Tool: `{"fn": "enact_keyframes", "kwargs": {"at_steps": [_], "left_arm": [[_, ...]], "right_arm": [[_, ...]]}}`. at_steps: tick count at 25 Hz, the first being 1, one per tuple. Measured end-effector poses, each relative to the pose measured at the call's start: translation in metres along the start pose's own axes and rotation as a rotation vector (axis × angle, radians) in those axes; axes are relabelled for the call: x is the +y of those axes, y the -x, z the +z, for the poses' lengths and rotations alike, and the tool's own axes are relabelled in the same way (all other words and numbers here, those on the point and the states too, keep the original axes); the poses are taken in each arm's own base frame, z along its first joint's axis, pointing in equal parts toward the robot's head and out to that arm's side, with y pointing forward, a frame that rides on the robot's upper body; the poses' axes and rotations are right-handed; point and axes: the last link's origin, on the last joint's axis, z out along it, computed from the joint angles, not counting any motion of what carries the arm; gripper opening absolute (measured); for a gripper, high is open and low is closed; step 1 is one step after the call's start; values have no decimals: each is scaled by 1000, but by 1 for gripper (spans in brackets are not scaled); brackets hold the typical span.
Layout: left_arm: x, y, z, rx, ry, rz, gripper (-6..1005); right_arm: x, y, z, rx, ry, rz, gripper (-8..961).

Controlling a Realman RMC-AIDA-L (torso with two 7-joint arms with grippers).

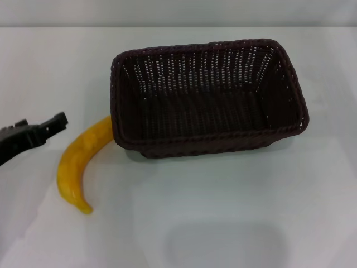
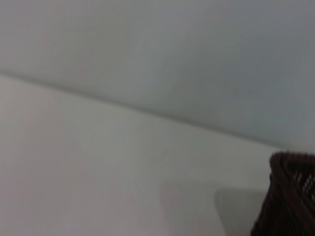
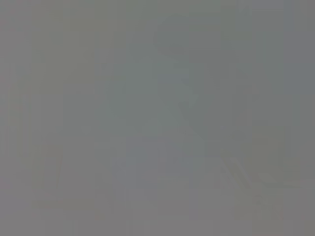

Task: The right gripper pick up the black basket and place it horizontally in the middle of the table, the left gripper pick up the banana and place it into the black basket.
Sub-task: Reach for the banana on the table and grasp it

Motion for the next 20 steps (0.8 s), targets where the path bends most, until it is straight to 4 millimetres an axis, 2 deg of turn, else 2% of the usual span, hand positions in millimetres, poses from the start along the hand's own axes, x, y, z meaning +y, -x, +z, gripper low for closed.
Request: {"fn": "enact_keyframes", "kwargs": {"at_steps": [7,12,20], "left_arm": [[2,-9,-8,-207,-58,33,889],[3,-19,-12,-283,-91,89,889],[2,-28,5,-342,-82,179,890]], "right_arm": [[8,5,4,-10,27,-13,652],[12,8,6,-16,44,-10,652],[19,9,9,-19,71,-5,652]]}}
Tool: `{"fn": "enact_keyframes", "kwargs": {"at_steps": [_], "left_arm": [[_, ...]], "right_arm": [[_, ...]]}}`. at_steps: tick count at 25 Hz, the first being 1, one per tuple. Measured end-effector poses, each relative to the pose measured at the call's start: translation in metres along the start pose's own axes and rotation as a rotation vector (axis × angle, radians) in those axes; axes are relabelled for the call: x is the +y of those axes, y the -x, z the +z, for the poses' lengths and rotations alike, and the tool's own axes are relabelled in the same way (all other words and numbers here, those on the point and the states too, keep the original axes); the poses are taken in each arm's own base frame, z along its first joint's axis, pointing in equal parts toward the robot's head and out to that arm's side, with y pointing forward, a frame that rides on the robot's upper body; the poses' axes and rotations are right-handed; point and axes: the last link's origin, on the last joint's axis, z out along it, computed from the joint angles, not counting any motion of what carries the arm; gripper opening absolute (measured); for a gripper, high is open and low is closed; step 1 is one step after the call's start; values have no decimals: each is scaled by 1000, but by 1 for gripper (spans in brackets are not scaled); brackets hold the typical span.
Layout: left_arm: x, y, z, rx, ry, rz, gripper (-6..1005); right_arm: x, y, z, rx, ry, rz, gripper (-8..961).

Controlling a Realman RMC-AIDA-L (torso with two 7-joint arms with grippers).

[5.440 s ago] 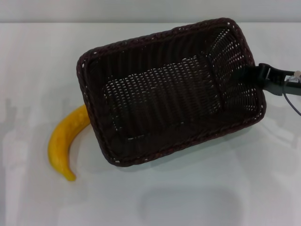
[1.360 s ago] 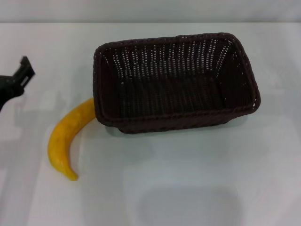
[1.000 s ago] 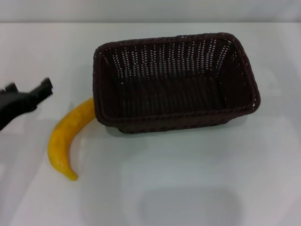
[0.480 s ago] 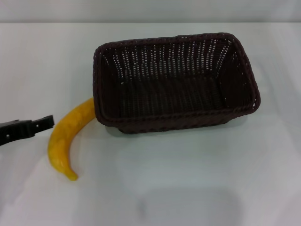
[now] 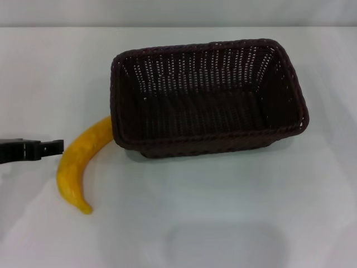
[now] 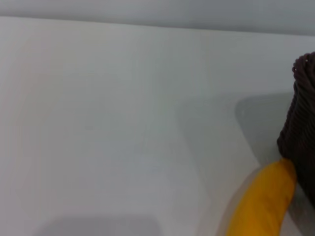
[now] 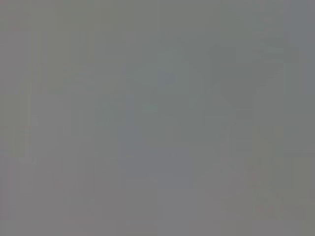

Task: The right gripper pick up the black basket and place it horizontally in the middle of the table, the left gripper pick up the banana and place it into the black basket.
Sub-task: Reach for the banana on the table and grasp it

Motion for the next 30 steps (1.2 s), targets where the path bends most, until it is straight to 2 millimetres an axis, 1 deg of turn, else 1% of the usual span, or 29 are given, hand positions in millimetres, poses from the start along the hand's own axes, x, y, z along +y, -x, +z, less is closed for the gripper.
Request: {"fn": "enact_keyframes", "kwargs": {"at_steps": [5,13,18,30], "left_arm": [[1,-9,11,-12,33,62,890],[5,-18,13,6,81,104,890],[5,-15,15,-8,89,98,889],[2,-2,29,-74,110,72,889]], "right_arm": [[1,1,0,-5,6,0,652],[5,5,2,-17,22,-5,653],[7,6,3,-20,29,-7,653],[13,5,4,-17,47,-6,653]]}}
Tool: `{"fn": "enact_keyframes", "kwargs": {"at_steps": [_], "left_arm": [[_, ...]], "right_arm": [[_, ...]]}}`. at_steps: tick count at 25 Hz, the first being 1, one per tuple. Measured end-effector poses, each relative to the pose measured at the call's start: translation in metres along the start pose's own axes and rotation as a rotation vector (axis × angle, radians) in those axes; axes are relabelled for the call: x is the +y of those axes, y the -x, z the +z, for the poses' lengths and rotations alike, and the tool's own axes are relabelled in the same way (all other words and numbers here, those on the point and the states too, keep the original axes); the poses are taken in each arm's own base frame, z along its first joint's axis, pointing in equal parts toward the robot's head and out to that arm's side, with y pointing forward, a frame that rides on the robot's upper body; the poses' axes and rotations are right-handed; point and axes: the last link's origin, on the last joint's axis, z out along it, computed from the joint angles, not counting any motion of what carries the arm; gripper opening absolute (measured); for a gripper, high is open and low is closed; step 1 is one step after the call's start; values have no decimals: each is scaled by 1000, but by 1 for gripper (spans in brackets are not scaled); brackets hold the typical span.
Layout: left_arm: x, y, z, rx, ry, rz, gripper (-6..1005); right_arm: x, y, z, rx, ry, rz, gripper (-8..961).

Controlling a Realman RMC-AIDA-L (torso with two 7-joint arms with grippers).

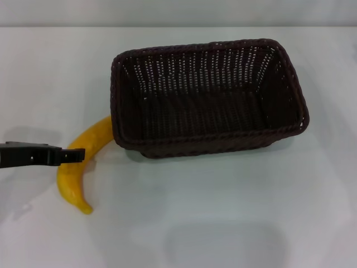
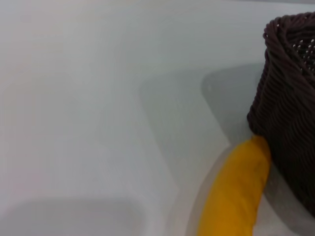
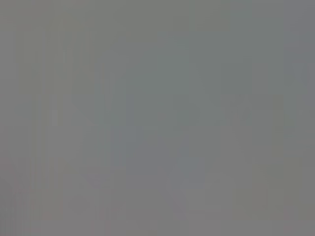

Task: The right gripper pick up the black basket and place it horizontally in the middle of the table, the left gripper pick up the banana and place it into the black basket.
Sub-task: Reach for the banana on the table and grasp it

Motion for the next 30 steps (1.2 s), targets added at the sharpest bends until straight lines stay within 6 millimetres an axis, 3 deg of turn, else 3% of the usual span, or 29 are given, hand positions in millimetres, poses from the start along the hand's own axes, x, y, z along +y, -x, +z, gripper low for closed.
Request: {"fn": "enact_keyframes", "kwargs": {"at_steps": [30], "left_arm": [[-5,0,22,-30,14,11,889]], "right_arm": [[7,0,1,1,26,9,652]]}}
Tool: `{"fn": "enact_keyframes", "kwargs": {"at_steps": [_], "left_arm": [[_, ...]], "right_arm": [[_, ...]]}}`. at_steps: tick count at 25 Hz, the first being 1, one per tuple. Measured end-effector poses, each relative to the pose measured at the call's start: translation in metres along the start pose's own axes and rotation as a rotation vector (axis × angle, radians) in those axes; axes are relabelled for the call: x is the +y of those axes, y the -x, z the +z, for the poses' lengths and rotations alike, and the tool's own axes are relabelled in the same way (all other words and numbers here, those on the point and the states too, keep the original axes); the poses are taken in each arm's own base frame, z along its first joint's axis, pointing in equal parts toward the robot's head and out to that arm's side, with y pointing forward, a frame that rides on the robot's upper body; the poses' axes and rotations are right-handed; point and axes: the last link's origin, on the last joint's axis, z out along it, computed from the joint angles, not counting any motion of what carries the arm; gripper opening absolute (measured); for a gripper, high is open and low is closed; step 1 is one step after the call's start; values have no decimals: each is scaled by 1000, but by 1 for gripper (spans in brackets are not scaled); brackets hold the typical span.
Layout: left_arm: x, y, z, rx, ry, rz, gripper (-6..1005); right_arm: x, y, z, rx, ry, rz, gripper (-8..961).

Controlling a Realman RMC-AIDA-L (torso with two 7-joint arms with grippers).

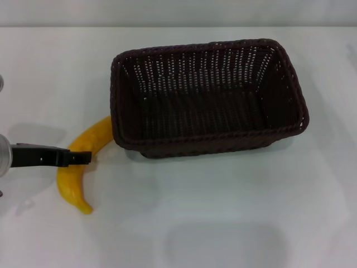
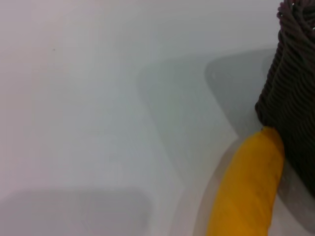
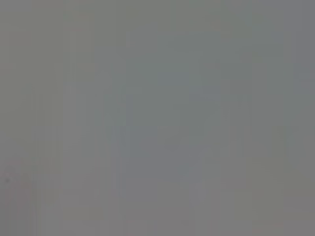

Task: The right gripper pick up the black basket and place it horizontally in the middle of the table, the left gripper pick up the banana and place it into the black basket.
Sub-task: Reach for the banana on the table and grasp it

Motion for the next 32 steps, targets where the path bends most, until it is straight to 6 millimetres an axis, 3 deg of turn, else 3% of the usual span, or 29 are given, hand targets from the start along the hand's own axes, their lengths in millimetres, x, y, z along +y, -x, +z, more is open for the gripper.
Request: {"fn": "enact_keyframes", "kwargs": {"at_steps": [21,23,32], "left_arm": [[-8,-4,9,-4,0,-17,773],[-9,-5,9,-2,-2,-13,573],[-4,-15,0,49,-3,13,543]], "right_arm": [[2,5,2,-16,8,-5,653],[2,5,3,-15,10,-5,653],[3,6,2,-17,11,-7,653]]}}
